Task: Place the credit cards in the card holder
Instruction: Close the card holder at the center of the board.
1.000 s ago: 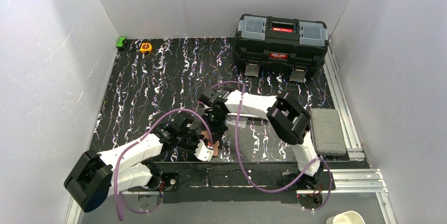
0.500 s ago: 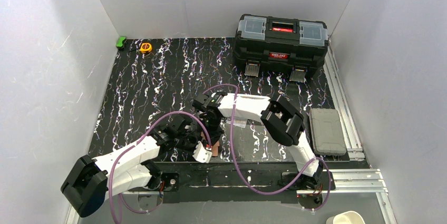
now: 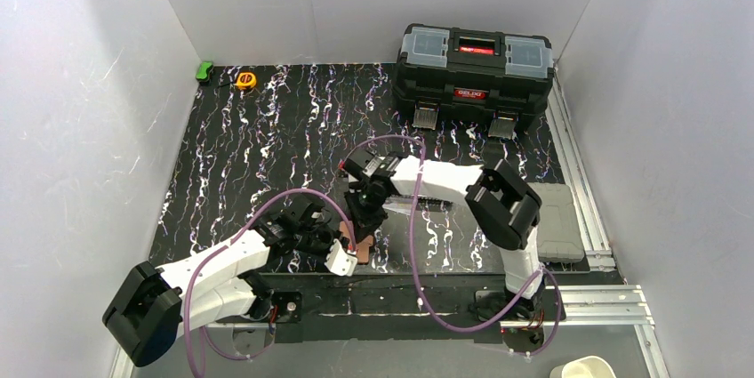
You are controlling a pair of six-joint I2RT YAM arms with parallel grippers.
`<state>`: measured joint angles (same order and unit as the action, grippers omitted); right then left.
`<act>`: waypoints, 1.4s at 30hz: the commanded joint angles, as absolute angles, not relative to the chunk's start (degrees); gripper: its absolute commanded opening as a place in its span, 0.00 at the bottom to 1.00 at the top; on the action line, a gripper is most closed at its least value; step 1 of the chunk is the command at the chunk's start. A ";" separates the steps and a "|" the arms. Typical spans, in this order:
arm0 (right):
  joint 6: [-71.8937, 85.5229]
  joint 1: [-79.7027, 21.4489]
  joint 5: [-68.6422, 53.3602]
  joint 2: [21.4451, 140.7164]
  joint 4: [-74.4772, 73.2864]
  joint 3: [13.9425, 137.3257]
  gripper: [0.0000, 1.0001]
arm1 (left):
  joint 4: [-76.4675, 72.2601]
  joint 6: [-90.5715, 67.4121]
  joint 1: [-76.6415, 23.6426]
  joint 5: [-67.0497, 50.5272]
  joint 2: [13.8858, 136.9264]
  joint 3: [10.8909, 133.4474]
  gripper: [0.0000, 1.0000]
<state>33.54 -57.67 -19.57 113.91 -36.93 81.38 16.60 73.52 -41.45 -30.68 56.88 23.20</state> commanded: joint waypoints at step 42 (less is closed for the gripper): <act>31.73 -58.36 -10.30 113.38 -48.76 88.14 0.27 | 17.39 73.83 -41.74 -32.10 56.78 22.76 0.20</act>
<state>31.66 -57.93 -11.42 113.23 -46.96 85.95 16.51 73.49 -41.45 -30.79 56.88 23.20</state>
